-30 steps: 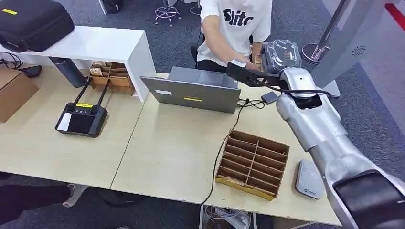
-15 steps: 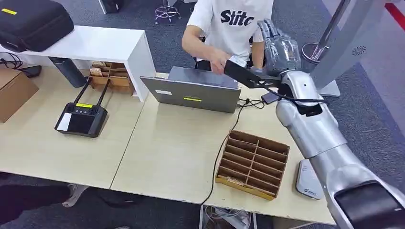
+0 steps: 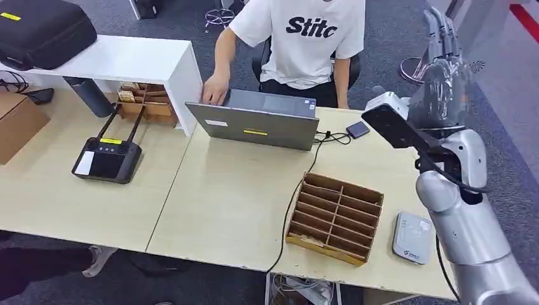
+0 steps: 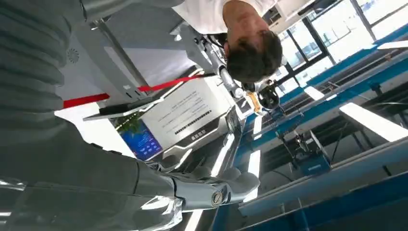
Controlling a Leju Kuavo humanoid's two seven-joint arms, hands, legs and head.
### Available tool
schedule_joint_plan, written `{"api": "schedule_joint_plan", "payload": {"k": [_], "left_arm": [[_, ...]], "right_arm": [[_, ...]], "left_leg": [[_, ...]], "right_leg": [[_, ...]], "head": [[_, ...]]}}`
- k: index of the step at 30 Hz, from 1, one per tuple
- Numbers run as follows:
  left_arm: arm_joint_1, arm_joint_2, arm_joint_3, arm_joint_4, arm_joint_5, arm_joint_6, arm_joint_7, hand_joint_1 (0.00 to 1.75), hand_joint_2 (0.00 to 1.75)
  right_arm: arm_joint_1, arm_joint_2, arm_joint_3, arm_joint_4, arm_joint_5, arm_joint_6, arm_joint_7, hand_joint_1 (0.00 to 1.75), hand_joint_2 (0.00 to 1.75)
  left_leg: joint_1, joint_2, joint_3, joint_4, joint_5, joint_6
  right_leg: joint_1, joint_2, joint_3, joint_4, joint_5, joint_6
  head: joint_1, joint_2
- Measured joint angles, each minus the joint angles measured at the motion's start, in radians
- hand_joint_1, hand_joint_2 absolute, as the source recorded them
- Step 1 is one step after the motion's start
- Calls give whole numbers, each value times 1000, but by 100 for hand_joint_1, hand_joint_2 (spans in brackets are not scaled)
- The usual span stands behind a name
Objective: Pass the card to the sensor for recognition and then transmit it.
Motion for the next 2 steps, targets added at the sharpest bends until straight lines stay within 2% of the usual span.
{"api": "schedule_joint_plan", "payload": {"k": [2], "left_arm": [[0, 0, 2, 0, 0, -1, 0, 0, 175]], "right_arm": [[16, -6, -6, -24, -11, -18, -19, 0, 175]], "left_leg": [[0, -1, 1, 0, 0, 0]], "right_leg": [[0, 0, 0, 0, 0, 0]], "head": [[0, 0]]}}
